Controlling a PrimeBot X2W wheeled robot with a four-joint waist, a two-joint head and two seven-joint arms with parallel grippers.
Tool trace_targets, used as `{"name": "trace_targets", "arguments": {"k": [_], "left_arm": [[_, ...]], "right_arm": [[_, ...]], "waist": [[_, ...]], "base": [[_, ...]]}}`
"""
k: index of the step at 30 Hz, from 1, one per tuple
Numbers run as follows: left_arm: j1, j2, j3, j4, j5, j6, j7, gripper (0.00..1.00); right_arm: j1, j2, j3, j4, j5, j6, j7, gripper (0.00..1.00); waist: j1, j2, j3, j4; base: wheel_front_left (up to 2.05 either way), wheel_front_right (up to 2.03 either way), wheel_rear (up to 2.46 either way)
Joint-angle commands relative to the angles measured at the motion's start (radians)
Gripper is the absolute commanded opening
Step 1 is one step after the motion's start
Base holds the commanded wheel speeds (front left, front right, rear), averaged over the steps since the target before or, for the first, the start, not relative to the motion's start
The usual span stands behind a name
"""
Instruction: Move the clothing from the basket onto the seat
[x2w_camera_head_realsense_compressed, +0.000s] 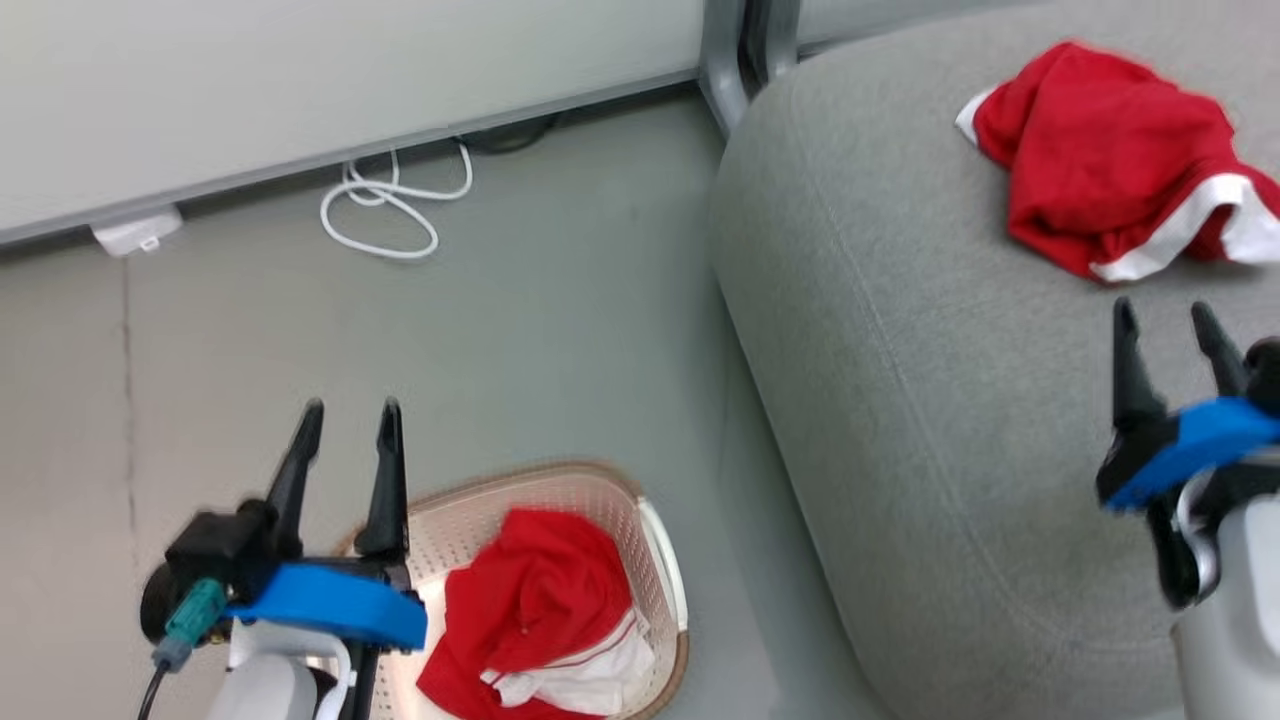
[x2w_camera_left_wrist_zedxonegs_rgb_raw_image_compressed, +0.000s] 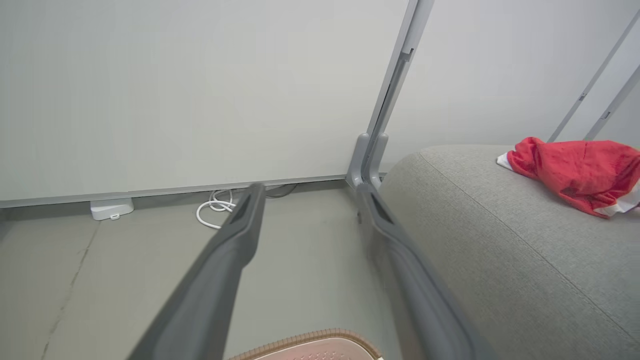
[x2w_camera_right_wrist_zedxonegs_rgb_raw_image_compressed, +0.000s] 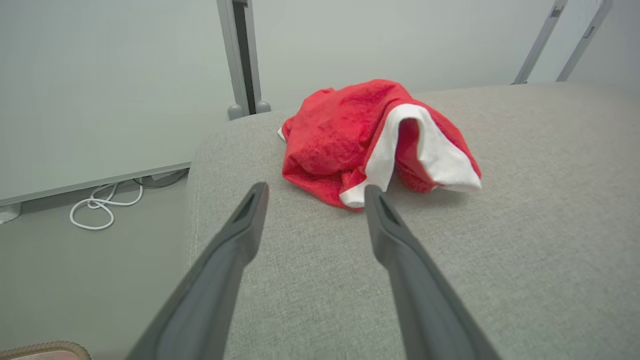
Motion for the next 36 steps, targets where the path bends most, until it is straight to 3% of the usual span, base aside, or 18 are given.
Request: {"name": "trace_targets", "arguments": {"k": [1,10,16,26,36], "left_arm": [[0.023,-0.008,0.01,0.006,-0.003,0.004,-0.005,1.0],[0.135,-0.042,0.084,0.031,0.008,0.001,-0.005,1.0],[0.17,-0.057,0.114,0.047,0.02,-0.013,-0.005,1.0],[0.214,-0.068,0.146,0.055,0.058,-0.023,-0.005,1.0],[0.249,-0.072,0.173,0.051,0.079,-0.034,-0.005,1.0]], "right_arm": [[0.046,0.008,0.012,-0.03,0.0,0.0,-0.003,1.0],[0.249,0.088,0.119,-0.311,-0.015,0.0,0.074,1.0],[0.351,0.113,0.174,-0.433,-0.018,0.0,0.131,1.0],[0.482,0.133,0.217,-0.5,-0.018,0.0,0.142,1.0],[0.529,0.136,0.24,-0.511,0.005,0.0,0.122,1.0]], "waist": [[0.0004,0.0,-0.054,-0.026],[0.0004,0.0,-0.162,0.021],[0.0004,0.0,-0.199,0.08],[0.0004,0.0,-0.25,0.169],[0.0004,0.0,-0.278,0.21]], "base": [[0.0,0.0,0.0],[0.0,0.0,0.0],[0.0,0.0,0.0],[0.0,0.0,0.0],[0.0,0.0,0.0]]}}
